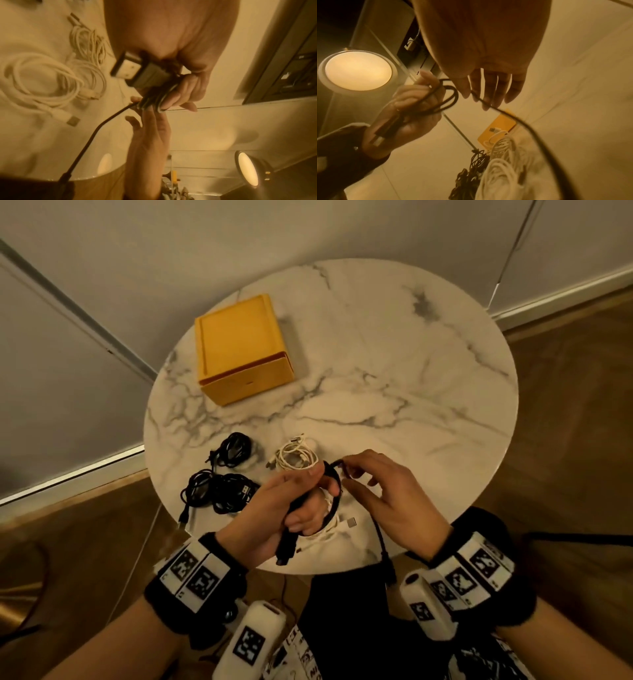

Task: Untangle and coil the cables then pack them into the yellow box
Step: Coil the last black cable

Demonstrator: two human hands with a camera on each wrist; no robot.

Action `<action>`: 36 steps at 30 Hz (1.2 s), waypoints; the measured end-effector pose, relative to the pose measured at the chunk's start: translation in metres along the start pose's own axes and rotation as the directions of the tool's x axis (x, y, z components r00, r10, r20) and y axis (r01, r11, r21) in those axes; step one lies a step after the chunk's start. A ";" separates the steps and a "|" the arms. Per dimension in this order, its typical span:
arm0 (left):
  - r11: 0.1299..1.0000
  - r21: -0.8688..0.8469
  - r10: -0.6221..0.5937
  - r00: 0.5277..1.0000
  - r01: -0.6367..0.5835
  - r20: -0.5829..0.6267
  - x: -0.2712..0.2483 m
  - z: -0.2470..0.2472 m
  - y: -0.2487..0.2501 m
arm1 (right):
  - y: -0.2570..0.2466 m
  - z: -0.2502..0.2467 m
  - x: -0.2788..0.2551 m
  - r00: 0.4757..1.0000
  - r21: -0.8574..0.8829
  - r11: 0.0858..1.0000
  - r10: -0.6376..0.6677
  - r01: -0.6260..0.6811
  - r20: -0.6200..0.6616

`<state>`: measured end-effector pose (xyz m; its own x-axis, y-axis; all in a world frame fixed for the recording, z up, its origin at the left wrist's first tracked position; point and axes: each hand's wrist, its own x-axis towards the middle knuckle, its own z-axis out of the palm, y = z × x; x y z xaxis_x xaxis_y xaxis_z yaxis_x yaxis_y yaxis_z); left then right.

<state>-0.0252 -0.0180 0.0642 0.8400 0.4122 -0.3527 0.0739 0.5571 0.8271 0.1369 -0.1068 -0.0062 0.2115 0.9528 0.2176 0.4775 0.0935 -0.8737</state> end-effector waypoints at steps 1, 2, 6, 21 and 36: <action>0.998 -0.053 0.017 0.999 -0.015 0.033 -0.001 0.003 0.000 | -0.002 0.004 0.001 1.000 0.026 1.000 0.016 -0.015 -0.011; 0.995 -0.102 0.030 0.998 -0.023 0.063 0.000 0.006 0.000 | -0.003 0.008 0.002 0.999 0.076 0.996 0.039 -0.039 -0.003; 0.970 -0.236 0.090 0.985 -0.052 0.149 0.001 0.012 -0.001 | -0.011 0.022 0.001 0.997 0.247 0.966 0.071 -0.071 0.012; 0.930 -0.123 0.306 0.914 -0.347 -0.265 0.014 0.022 0.004 | -0.046 0.042 -0.036 0.895 0.065 0.969 0.193 -0.238 0.403; 0.627 0.774 0.290 0.948 -0.086 -0.129 0.006 0.000 -0.003 | -0.060 -0.029 -0.017 0.978 -0.089 0.995 0.060 -0.042 0.200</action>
<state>-0.0200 -0.0173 0.0601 0.7486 0.6455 -0.1515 0.3902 -0.2442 0.8878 0.1299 -0.1366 0.0550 0.0644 0.9952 0.0735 0.5421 0.0270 -0.8399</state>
